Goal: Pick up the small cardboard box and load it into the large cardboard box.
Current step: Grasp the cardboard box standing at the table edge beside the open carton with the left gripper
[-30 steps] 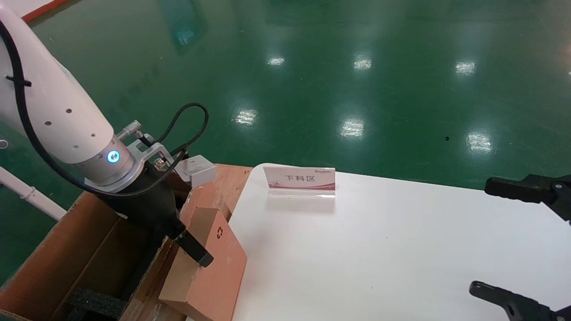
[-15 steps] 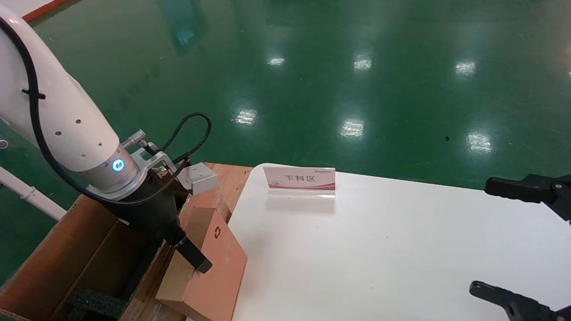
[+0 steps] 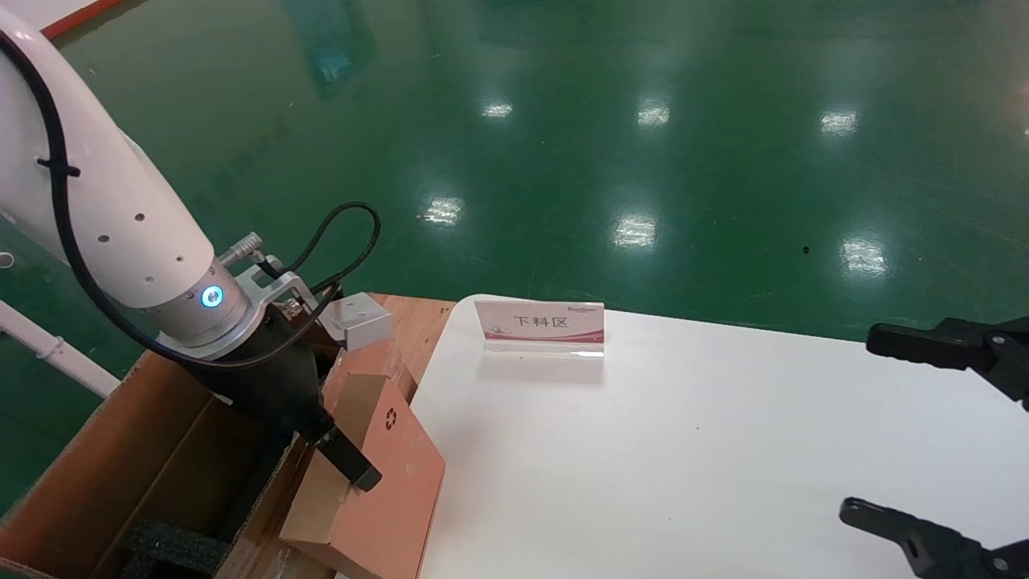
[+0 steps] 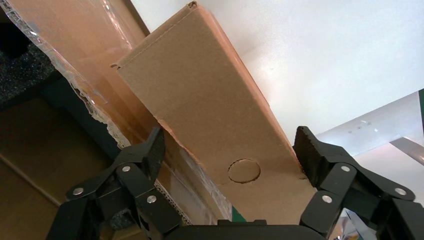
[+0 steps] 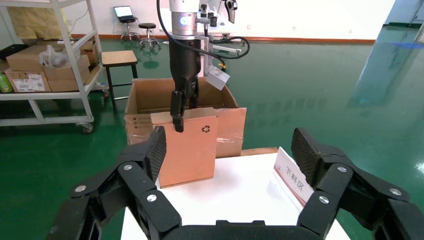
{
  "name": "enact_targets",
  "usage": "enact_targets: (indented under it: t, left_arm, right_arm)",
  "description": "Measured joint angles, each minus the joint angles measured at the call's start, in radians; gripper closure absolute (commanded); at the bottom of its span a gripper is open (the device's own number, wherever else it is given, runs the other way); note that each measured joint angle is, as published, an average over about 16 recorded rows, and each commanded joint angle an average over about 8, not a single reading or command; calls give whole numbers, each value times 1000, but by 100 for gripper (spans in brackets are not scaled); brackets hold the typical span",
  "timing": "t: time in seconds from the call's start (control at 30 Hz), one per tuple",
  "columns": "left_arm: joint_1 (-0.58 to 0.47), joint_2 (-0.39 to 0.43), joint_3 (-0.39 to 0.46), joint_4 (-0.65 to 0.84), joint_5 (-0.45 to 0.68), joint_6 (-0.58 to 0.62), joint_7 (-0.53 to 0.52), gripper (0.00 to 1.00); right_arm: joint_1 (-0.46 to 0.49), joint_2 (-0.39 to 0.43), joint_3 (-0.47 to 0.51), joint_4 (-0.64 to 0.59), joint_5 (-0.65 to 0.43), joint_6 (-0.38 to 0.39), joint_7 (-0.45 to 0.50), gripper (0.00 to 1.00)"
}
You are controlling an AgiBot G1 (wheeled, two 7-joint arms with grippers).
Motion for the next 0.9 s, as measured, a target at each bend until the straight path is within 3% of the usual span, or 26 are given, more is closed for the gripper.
enact_targets:
  t: [0.9]
  left_arm:
    - [-25, -9, -19, 16, -16, 0, 9, 100]
  right_arm:
    - [0, 0, 0, 0, 0, 0, 0, 100]
